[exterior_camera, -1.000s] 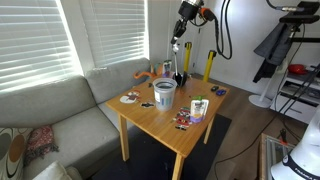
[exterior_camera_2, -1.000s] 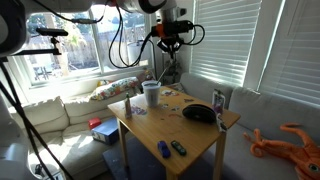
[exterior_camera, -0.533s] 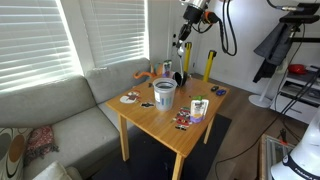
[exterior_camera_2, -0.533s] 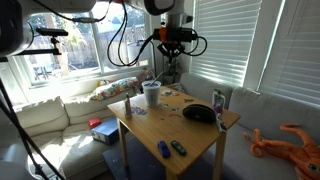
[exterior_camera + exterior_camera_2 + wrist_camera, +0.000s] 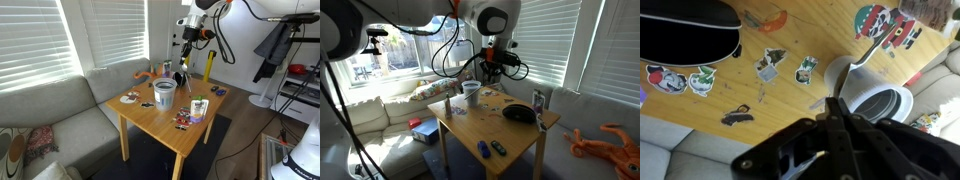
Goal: Put the silver cup in the clear cup then put the silver spoon on the table.
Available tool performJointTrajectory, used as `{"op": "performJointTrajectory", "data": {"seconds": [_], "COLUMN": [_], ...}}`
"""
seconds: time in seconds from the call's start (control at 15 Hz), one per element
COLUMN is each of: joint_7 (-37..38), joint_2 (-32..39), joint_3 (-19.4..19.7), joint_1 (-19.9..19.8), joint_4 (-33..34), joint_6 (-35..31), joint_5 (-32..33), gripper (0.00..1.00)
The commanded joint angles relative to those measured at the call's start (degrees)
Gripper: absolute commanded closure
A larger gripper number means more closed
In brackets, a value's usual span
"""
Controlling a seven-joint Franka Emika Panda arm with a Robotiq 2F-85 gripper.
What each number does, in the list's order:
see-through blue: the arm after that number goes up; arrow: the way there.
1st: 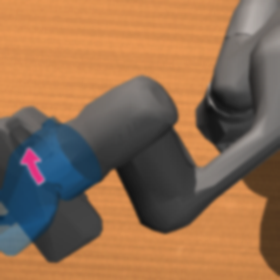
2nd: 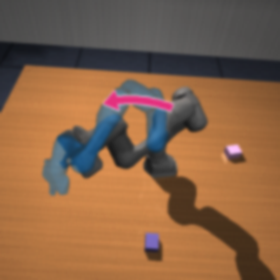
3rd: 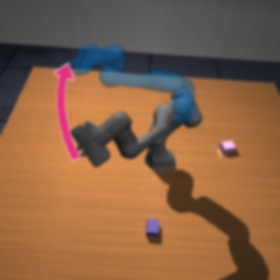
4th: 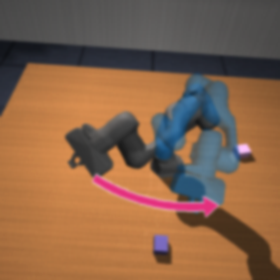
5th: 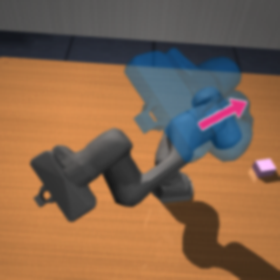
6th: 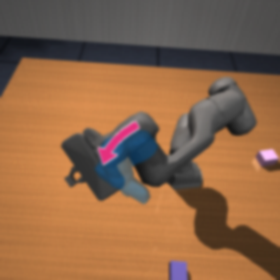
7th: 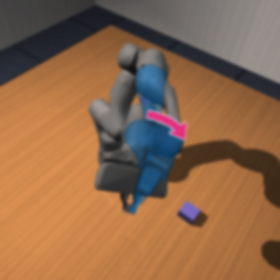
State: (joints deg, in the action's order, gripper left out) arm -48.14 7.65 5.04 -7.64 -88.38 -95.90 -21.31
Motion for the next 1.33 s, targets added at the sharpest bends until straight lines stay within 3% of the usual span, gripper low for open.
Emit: {"op": "performJointTrajectory", "data": {"seconds": [0.0,1.27], "joint_7": [0.03,-0.46], "joint_2": [2.06,15.66], "joint_3": [-0.96,-4.39], "joint_1": [0.01,-3.09], "joint_4": [-1.32,0.68], "joint_6": [-0.74,2.85], "joint_5": [-0.12,-6.85], "gripper": [1.00,1.00]}}
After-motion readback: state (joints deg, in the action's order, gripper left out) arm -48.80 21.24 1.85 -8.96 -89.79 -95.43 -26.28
